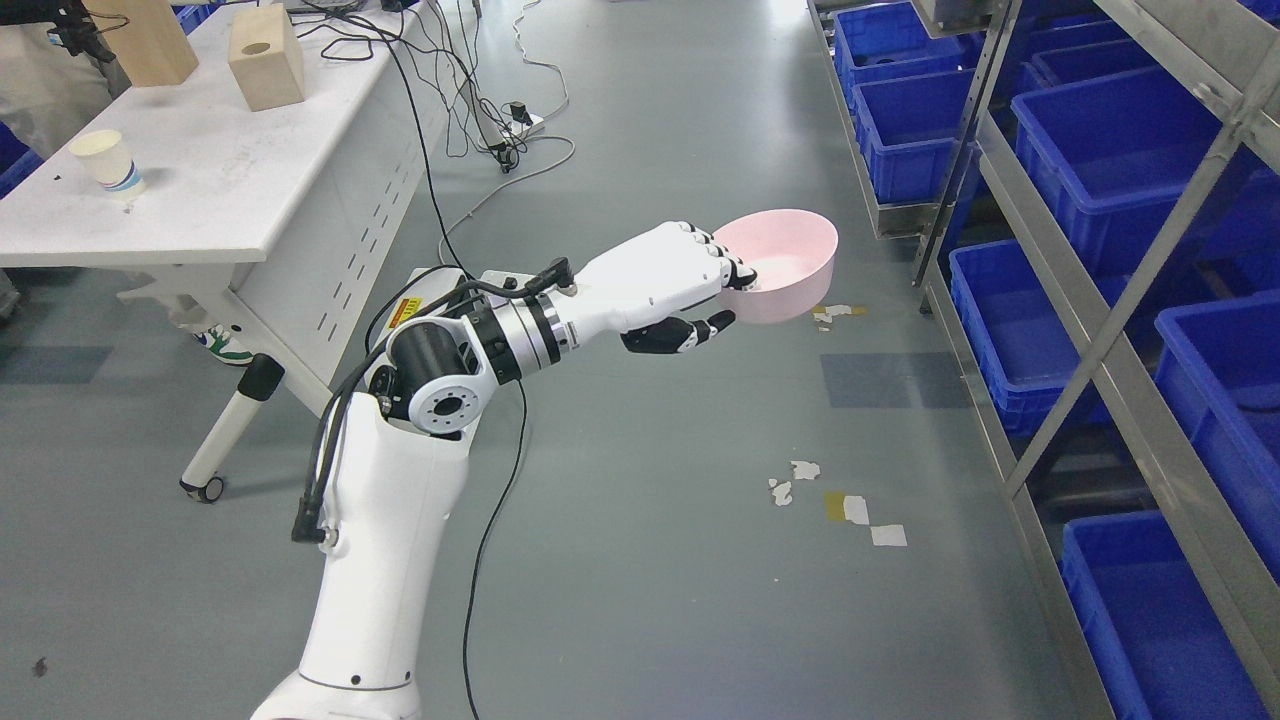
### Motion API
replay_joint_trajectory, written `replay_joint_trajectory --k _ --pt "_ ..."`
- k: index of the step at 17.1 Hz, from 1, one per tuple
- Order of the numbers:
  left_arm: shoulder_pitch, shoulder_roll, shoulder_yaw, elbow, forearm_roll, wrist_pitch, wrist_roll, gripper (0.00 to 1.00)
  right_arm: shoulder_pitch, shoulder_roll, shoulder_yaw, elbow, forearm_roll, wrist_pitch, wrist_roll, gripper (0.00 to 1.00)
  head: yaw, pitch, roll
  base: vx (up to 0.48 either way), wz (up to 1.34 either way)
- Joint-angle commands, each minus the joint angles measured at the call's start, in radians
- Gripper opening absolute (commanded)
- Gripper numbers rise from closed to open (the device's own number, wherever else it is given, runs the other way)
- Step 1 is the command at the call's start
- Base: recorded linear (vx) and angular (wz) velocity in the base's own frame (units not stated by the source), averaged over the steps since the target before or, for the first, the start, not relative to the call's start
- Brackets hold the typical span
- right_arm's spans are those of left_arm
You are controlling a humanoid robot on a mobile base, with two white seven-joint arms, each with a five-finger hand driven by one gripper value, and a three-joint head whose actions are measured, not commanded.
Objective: Stack pink IKEA bowl on shelf middle layer
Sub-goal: 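Hold the pink bowl in the left hand while the robot drives to another shelf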
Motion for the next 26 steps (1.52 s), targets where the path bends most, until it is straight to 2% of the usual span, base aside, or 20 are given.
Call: replay_joint_trajectory --k 1,26 --pt "0.000 0.017 0.013 0.001 -0.001 0.002 0.000 0.03 0.023 -0.017 0.000 -0.017 0.000 0.000 -0.001 1.00 0.0000 0.000 0.000 0.187 0.08" --pt "0.000 0.017 -0.001 -0.001 0.005 0.010 0.004 0.03 0.023 -0.017 0.000 -0.017 0.000 0.000 -0.001 1.00 0.0000 0.000 0.000 0.229 -0.01"
